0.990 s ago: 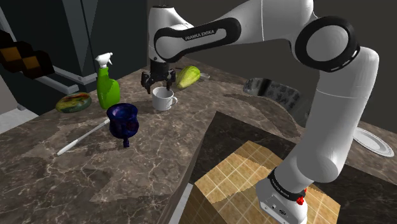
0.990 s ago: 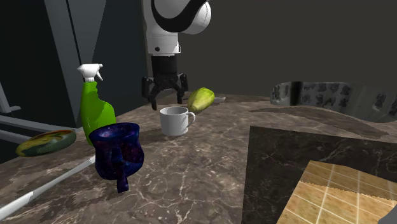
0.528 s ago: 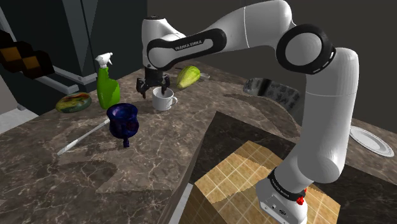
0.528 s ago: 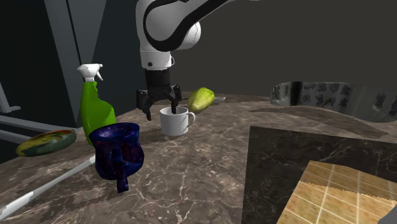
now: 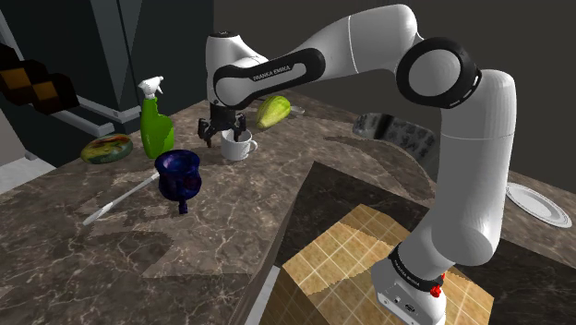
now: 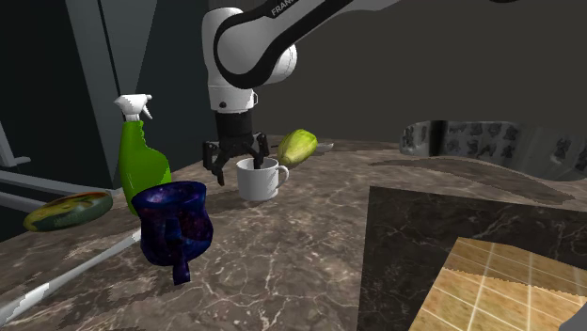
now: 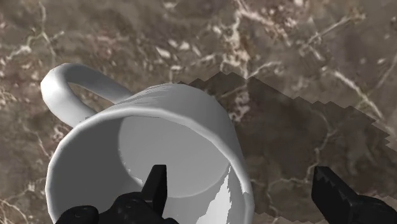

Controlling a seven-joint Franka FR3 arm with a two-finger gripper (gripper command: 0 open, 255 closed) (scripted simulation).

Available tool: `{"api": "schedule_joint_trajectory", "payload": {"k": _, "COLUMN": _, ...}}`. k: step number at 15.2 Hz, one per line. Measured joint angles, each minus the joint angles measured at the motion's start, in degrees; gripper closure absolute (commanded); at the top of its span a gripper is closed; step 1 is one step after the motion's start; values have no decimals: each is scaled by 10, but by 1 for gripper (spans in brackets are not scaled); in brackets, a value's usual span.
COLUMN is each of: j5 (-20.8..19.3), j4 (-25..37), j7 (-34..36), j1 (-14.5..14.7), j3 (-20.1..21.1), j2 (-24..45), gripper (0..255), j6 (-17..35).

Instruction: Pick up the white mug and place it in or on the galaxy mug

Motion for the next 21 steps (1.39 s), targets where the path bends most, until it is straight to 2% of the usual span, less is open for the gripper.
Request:
{"api": "schedule_joint_trajectory", "payload": {"k": 1, "j5": 0, "j4": 0, "j7": 0, "j1": 0, "j3": 0, "j2": 0, "gripper": 0, "j6": 0}}
{"api": "schedule_joint_trajectory", "payload": {"k": 2, "j5": 0, "j4": 0, "j7": 0, "j1": 0, "j3": 0, "j2": 0, "gripper": 255, "j6": 0}}
{"api": "schedule_joint_trajectory", "payload": {"k": 13, "j5": 1, "j4": 1, "j7": -1, "j1": 0, "j3": 0, "j2": -2, "gripper": 255, "j6": -2}}
{"api": "schedule_joint_trajectory", "payload": {"k": 21, "j5": 11, "j4": 25, "j7": -10, "j1": -2, "j3": 5, "j2": -26, "gripper": 255, "j6": -49}}
